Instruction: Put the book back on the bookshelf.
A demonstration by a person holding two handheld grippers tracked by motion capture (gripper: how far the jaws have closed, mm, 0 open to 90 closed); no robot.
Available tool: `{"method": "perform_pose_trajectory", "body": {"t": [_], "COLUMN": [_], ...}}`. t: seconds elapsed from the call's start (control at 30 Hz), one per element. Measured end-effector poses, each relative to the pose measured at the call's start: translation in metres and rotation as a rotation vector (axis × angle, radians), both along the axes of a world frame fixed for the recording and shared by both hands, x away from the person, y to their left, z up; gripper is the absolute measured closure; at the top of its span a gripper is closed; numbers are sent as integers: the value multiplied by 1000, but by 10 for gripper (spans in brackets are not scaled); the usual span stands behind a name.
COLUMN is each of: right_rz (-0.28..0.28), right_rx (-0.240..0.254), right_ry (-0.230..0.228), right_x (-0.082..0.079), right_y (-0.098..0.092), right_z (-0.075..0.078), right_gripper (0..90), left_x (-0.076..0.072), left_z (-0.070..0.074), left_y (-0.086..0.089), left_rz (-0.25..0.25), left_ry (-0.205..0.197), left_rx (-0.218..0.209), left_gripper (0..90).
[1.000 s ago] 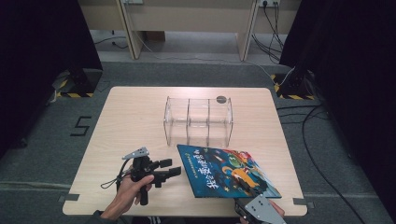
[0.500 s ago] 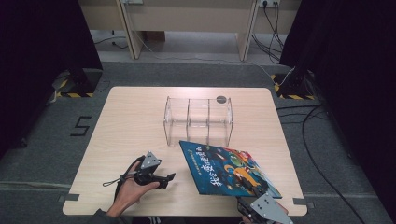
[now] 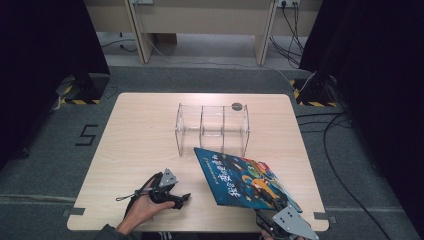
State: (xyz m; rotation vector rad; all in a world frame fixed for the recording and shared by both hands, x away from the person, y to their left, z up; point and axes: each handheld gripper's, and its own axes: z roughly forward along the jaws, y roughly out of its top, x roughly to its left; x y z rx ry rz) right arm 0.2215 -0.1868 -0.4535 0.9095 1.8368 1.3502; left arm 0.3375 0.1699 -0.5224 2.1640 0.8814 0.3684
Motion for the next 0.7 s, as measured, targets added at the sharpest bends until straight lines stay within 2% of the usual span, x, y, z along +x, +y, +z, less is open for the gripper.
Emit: {"method": "perform_pose_trajectory", "body": {"t": [0.1,0.27,0.47,0.7], "right_rz": [0,-3,-16,-22], "right_rx": [8,56,139,269], "right_ry": [3,12,30,55], "right_x": [0,2,5,10], "right_y": [-1,-7,-19,-38], "right_z": [1,3,8,11], "right_gripper": [585,584,584,586], "left_x": [0,0,0,0], "left_z": [-2,-2,-2,-2], "left_y": [-1,-1,-1,-2], "left_rz": [-11,-12,-24,-29], "left_ry": [-6,-5,-3,-4], "left_rx": [-6,-6,0,-1], "left_gripper": [97,90,71,63]}}
